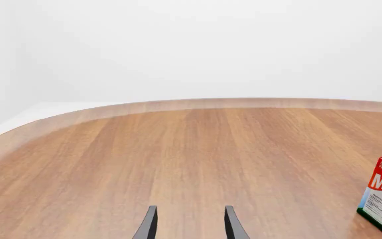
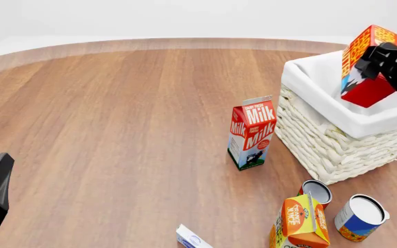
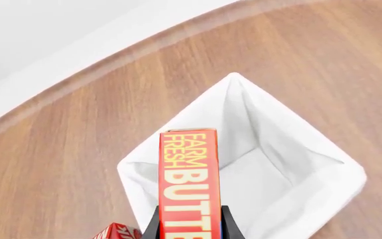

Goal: Pick up the cream cheese box and the butter, and put them in the basket.

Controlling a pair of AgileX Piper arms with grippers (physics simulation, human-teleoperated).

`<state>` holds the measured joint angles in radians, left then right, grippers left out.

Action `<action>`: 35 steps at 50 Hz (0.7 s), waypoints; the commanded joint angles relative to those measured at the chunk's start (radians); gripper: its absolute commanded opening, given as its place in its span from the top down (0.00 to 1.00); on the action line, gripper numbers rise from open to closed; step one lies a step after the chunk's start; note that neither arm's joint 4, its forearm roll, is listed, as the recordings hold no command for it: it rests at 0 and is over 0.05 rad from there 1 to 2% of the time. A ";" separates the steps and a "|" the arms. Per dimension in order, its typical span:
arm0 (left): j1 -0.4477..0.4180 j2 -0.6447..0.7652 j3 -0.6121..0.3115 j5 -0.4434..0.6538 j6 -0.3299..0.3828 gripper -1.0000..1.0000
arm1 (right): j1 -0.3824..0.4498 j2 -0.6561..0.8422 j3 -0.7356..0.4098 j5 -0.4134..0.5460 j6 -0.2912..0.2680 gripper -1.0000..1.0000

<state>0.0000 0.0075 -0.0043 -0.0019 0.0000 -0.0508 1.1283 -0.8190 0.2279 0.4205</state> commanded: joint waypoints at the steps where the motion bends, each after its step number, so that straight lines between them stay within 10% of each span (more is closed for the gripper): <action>1: 0.000 0.000 0.000 0.000 0.000 0.00 | 0.002 0.004 -0.011 -0.023 0.015 1.00; 8: 0.000 0.000 0.000 0.000 0.000 0.00 | 0.019 0.007 -0.008 -0.022 0.015 1.00; 9: 0.000 0.000 0.000 0.000 0.000 0.00 | 0.024 0.004 -0.009 -0.018 0.011 0.00; 35: 0.000 0.000 0.000 0.000 0.000 0.00 | 0.026 -0.018 -0.031 0.009 -0.008 0.00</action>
<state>0.0000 0.0075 -0.0043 -0.0019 0.0000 -0.0329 1.1206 -0.8416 0.2257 0.4184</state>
